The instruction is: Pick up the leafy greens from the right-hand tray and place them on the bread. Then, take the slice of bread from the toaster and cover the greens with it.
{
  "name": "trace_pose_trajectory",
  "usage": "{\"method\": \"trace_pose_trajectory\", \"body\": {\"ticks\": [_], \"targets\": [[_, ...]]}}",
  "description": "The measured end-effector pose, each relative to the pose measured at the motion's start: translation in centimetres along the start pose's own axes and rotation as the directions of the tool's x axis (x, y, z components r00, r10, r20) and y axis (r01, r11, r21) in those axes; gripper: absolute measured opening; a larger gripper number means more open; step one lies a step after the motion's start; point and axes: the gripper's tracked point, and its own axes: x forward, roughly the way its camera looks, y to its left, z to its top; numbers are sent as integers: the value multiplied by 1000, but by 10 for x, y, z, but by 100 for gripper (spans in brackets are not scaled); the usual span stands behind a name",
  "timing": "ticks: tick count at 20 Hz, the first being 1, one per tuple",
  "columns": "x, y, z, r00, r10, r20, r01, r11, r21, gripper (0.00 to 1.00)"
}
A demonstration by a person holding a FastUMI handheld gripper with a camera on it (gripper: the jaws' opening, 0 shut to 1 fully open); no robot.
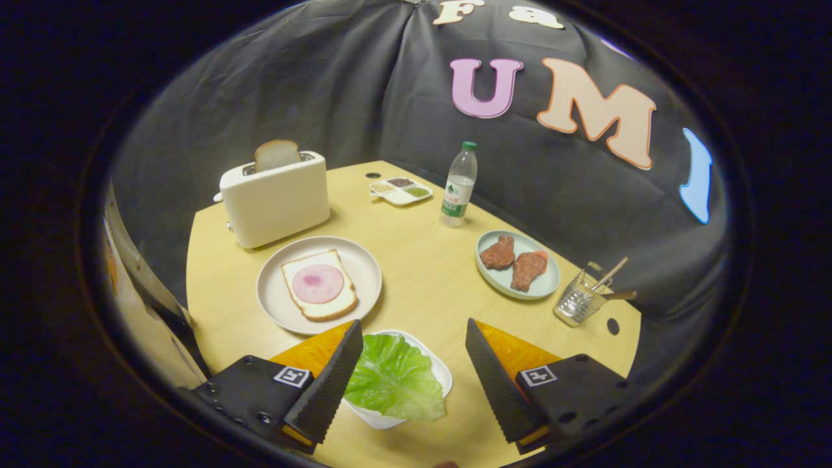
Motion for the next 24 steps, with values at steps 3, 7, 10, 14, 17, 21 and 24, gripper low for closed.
{"method": "trace_pose_trajectory", "body": {"ticks": [3, 7, 10, 14, 17, 21, 24], "targets": [[11, 3, -20, 998, 29, -53, -29, 1000, 7, 100], [23, 7, -49, 991, 48, -122, -45, 999, 26, 100], [31, 12, -69, 984, 61, -166, -54, 997, 45, 100], [42, 18, -88, 977, 76, -200, -62, 995, 76, 100], [47, 20, -99, 971, 82, -227, -58, 992, 108, 100], [51, 25, -108, 967, 80, -243, -51, 991, 122, 100], [51, 27, -114, 961, 81, -264, -49, 991, 122, 99]]}}
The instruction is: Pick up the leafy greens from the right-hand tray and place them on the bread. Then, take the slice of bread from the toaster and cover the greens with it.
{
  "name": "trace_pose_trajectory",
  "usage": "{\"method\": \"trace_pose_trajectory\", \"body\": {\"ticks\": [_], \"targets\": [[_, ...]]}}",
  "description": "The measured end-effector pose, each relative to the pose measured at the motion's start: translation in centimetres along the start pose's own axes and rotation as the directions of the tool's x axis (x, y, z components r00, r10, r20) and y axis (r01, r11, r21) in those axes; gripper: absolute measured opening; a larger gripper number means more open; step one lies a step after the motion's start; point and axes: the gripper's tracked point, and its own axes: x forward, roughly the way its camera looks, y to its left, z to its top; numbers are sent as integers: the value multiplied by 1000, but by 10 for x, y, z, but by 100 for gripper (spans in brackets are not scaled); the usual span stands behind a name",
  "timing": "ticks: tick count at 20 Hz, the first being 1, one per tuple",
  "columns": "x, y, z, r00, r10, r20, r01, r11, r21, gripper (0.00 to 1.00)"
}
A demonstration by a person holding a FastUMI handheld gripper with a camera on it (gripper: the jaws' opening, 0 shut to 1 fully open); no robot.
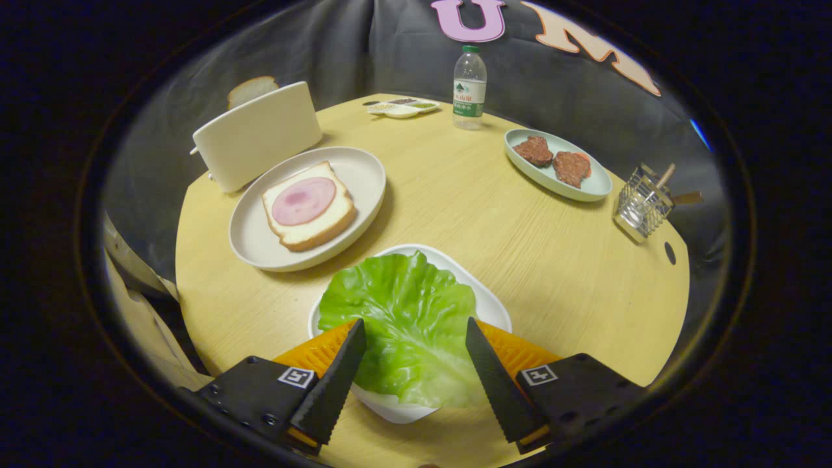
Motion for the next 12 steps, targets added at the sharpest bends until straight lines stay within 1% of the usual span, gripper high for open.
{"method": "trace_pose_trajectory", "body": {"ticks": [2, 8, 9, 12], "targets": [[-1, -2, -1, 1000, -7, -2, 7, 1000, 12, 98], [-2, -5, -1, 999, -36, -8, 36, 998, 45, 52], [0, -7, 0, 999, -53, -1, 53, 997, 53, 44], [-1, -5, 3, 998, -69, 0, 69, 994, 81, 21]]}}
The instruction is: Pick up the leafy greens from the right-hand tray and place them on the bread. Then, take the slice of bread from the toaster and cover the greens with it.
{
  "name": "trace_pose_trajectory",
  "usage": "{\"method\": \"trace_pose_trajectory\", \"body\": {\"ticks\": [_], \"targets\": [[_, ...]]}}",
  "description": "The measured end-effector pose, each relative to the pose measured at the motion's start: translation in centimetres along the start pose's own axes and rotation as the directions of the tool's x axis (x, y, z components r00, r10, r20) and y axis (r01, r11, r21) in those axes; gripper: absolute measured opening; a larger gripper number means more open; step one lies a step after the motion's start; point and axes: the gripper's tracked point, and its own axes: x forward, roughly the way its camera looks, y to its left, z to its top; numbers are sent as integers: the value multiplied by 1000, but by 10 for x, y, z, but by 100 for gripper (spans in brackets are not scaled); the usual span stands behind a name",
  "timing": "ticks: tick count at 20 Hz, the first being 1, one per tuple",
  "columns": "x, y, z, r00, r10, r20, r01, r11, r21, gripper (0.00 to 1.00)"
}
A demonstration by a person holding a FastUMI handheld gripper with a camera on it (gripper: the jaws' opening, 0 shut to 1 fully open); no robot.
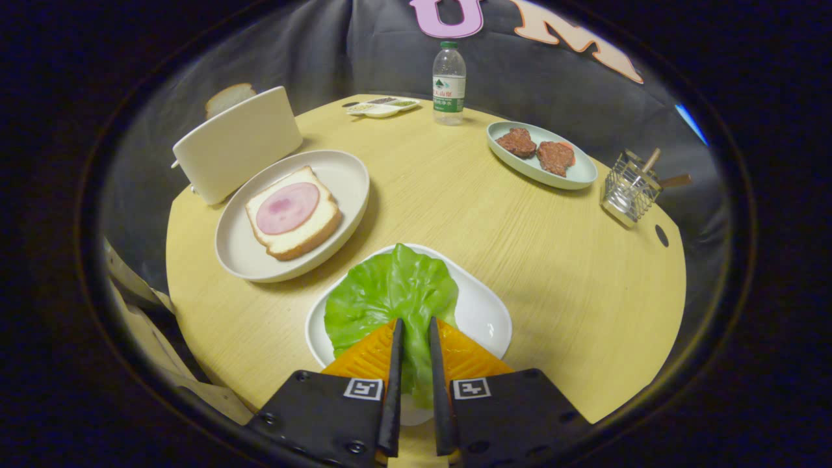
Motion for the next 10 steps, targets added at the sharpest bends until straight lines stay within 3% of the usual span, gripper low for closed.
{"method": "trace_pose_trajectory", "body": {"ticks": [2, 10], "targets": [[-1, 3, -2, 1000, -2, 4, 2, 1000, 9, 6], [-42, 20, 41, 996, -28, 88, 26, 999, 26, 3]]}}
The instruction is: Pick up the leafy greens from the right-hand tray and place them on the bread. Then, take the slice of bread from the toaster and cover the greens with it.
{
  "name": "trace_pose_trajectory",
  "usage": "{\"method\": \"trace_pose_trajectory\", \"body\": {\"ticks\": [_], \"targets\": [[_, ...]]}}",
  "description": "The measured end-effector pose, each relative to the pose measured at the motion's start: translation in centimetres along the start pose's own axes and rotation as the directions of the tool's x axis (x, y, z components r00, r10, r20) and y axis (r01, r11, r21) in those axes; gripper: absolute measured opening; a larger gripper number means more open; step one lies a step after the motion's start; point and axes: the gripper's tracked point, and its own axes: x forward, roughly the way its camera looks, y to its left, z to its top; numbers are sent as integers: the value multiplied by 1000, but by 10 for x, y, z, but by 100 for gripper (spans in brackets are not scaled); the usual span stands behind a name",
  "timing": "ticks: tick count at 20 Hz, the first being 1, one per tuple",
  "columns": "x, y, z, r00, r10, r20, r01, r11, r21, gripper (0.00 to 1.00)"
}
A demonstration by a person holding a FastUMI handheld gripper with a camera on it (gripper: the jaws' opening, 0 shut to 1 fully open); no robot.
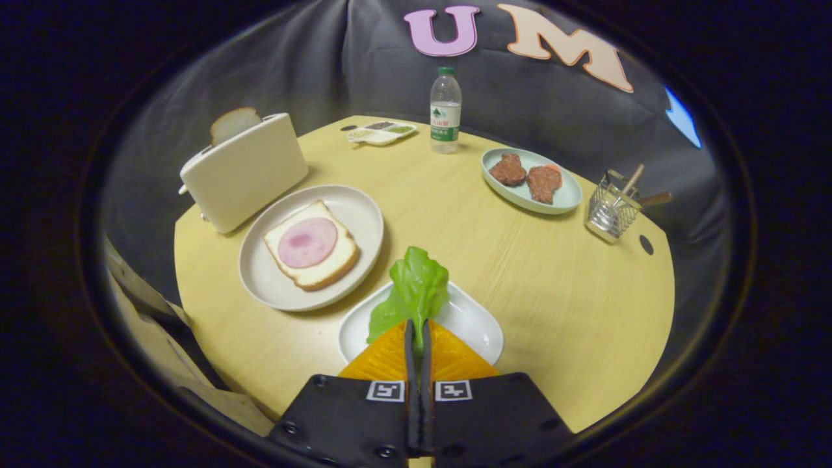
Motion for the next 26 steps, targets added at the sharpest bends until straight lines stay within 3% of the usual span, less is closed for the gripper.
{"method": "trace_pose_trajectory", "body": {"ticks": [11, 26], "targets": [[-8, 62, 63, 999, 19, 43, -16, 997, -71, 3], [29, 162, 105, 986, 166, 18, -161, 974, -160, 4]]}}
